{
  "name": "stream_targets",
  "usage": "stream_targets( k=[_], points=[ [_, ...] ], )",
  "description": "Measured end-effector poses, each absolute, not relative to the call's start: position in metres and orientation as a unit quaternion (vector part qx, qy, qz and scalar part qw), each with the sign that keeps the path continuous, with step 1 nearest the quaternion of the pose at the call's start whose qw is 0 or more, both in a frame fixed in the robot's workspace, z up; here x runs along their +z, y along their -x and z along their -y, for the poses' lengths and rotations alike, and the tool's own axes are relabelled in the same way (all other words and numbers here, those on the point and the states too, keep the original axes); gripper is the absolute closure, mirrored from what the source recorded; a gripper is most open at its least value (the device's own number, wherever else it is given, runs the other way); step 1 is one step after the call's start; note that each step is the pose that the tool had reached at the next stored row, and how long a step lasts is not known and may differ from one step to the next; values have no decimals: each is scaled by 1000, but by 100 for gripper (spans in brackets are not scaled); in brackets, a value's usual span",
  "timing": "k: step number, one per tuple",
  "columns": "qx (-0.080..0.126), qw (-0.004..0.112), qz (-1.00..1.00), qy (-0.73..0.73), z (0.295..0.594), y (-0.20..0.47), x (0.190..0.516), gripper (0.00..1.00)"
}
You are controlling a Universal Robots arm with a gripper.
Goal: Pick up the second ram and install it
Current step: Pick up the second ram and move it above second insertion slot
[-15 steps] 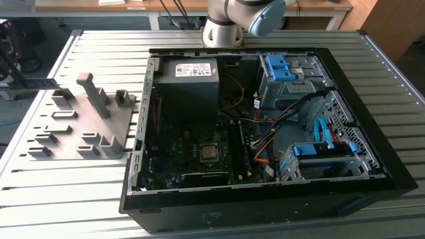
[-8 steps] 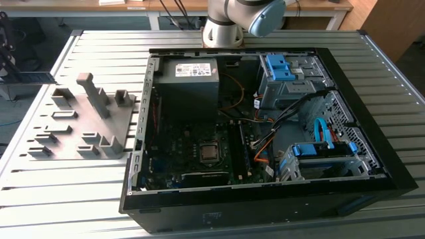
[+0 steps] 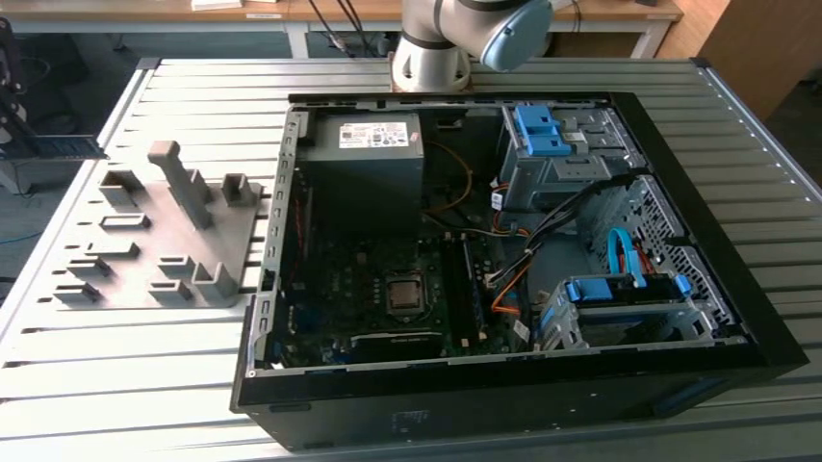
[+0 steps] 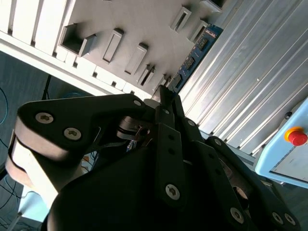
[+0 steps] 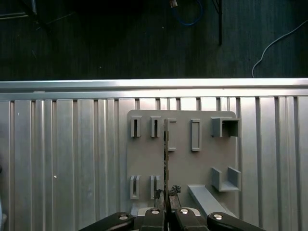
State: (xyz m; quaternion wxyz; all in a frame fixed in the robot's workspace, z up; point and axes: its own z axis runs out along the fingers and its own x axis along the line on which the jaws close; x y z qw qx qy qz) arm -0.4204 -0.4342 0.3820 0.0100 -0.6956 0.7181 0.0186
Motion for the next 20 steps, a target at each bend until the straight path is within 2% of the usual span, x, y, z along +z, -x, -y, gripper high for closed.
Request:
stream_targets(
  k=[20],
  points=[
    [19,10,-718,696,434,379,382,86]
  ],
)
